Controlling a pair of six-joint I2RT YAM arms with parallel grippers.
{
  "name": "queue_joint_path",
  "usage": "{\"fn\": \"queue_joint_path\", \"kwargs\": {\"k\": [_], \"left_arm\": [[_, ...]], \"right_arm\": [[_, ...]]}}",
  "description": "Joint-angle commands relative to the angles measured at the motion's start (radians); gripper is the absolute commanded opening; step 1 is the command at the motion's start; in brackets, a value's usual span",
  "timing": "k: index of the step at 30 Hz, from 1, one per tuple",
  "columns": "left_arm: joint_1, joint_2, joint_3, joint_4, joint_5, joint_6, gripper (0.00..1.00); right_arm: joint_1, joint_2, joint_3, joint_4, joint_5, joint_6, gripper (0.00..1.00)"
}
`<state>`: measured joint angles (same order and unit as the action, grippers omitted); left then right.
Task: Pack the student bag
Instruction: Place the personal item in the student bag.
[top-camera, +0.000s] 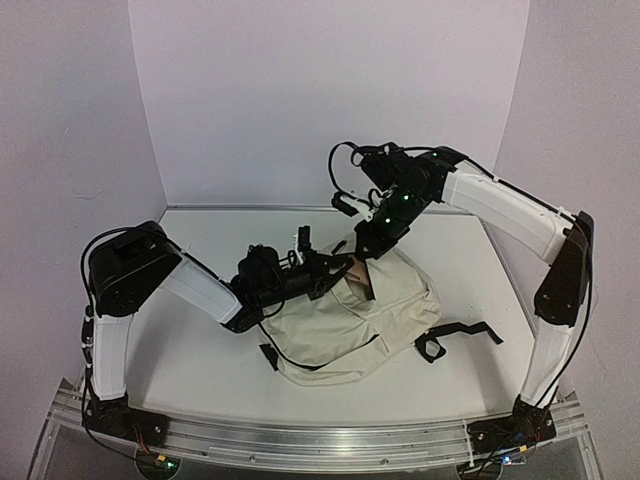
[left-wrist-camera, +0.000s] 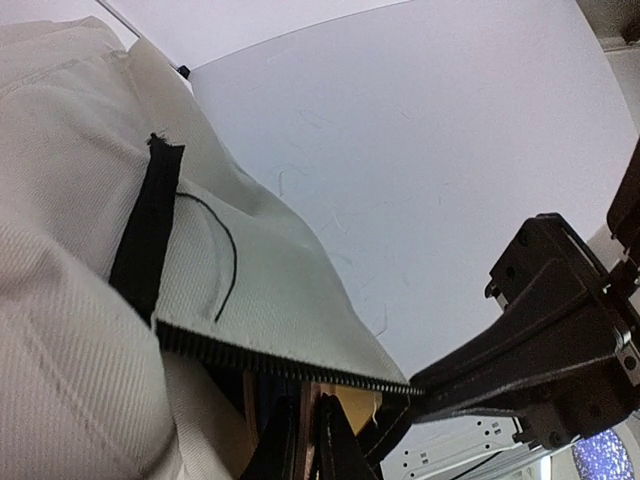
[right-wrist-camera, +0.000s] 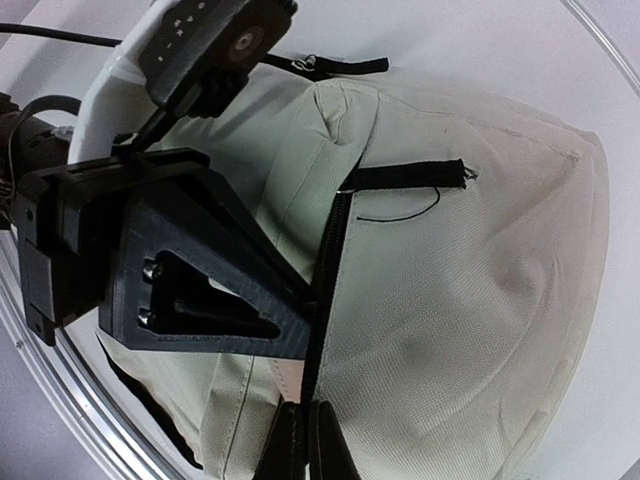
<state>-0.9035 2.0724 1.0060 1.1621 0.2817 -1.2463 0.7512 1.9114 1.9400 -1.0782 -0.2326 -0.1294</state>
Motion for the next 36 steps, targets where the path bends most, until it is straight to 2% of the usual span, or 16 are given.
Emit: {"fn": "queue_joint_path", "kwargs": {"k": [1, 4, 9, 11, 13, 16, 24, 28, 36], "left_arm": [[-0.006, 0.031, 0.140, 0.033, 0.013, 0.020, 0.00], [-0.002, 0.052, 0.199, -0.064, -0.011, 0.036, 0.00], [0.034, 0.010, 0.201, -0.279, -0.072, 0.051, 0.02], [0.038, -0.017, 0.198, -0.357, -0.081, 0.076, 0.10], [0.036, -0.042, 0.202, -0.421, -0.076, 0.109, 0.22], [0.033, -0.078, 0.176, -0.427, -0.056, 0.123, 0.35], [-0.004, -0.183, 0.079, -0.470, -0.117, 0.153, 0.46], [-0.022, -0.193, 0.055, -0.488, -0.137, 0.147, 0.46], [-0.059, -0.133, 0.105, -0.493, -0.109, 0.143, 0.26]], "right_arm": [[0.004, -0.019, 0.017, 0.046, -0.072, 0.012, 0.00], [0.004, -0.025, -0.002, 0.046, -0.076, 0.014, 0.00], [0.004, -0.036, -0.024, 0.047, -0.071, 0.014, 0.00], [0.003, -0.040, -0.026, 0.049, -0.066, 0.014, 0.00], [0.002, -0.041, -0.025, 0.048, -0.056, 0.013, 0.00], [0.002, -0.042, -0.030, 0.053, -0.039, 0.010, 0.00], [0.002, -0.035, -0.035, 0.058, -0.028, 0.010, 0.00], [0.003, -0.029, -0.031, 0.059, -0.032, 0.010, 0.00], [0.002, -0.029, -0.028, 0.059, -0.040, 0.000, 0.00]]}}
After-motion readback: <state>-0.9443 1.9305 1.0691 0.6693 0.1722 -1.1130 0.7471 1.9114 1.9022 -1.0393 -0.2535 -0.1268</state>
